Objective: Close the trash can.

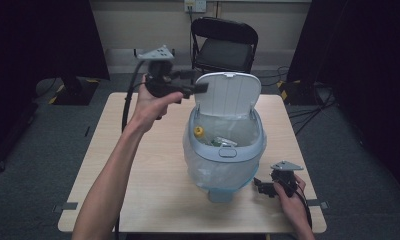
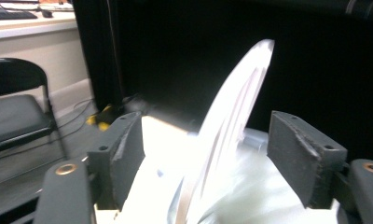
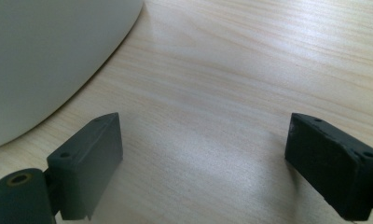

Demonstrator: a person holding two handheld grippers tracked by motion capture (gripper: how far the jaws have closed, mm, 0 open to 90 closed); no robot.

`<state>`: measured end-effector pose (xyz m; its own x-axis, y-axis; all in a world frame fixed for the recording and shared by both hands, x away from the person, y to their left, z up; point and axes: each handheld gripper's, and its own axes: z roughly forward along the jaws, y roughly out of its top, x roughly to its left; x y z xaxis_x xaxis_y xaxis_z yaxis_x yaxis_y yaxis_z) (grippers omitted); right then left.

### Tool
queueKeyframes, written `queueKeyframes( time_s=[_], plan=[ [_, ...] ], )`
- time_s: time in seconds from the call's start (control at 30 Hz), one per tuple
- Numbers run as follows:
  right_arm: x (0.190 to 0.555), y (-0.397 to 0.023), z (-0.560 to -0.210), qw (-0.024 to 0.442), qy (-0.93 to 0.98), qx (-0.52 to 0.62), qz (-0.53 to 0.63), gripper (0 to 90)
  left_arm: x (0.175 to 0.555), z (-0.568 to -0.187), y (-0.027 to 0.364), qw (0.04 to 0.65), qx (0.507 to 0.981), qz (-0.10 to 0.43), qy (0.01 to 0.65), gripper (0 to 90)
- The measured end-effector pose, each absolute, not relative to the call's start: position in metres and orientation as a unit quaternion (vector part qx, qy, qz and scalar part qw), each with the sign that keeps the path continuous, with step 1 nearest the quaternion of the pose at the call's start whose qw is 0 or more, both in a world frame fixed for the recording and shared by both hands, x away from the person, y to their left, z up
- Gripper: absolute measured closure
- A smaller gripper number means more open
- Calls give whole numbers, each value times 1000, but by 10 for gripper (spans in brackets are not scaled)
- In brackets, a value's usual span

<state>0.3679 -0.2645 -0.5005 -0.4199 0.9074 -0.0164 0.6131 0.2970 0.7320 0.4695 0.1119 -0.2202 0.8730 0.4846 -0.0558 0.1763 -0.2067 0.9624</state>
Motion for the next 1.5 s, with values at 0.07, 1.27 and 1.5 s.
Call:
queueKeyframes(
  time_s=[0.07,1.27,1.5],
  plan=[
    [368,-264,-500,221,774,491,332,101,467,-224,103,592,763,145,215,301],
    [368,-265,-501,221,774,491,333,101,488,-211,100,582,777,103,218,298],
    [368,-265,-501,221,774,491,333,102,464,-224,96,583,780,90,207,282]
  ],
)
